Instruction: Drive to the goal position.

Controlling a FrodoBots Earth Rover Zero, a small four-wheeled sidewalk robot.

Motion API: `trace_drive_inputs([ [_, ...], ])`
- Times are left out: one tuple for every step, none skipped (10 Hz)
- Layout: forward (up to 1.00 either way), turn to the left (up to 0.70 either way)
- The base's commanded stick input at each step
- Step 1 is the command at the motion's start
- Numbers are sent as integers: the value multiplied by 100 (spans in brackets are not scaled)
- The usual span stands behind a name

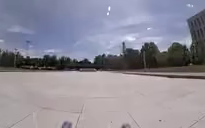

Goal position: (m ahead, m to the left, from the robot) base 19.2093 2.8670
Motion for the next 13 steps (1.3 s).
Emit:
trace_drive_inputs([
  [70, 2],
  [70, 5],
  [70, 28],
  [70, 15],
  [70, 9],
  [70, 3],
  [70, 3],
  [70, 3],
  [70, 3],
  [70, 3],
  [70, 3],
  [70, 2],
  [70, 3],
])
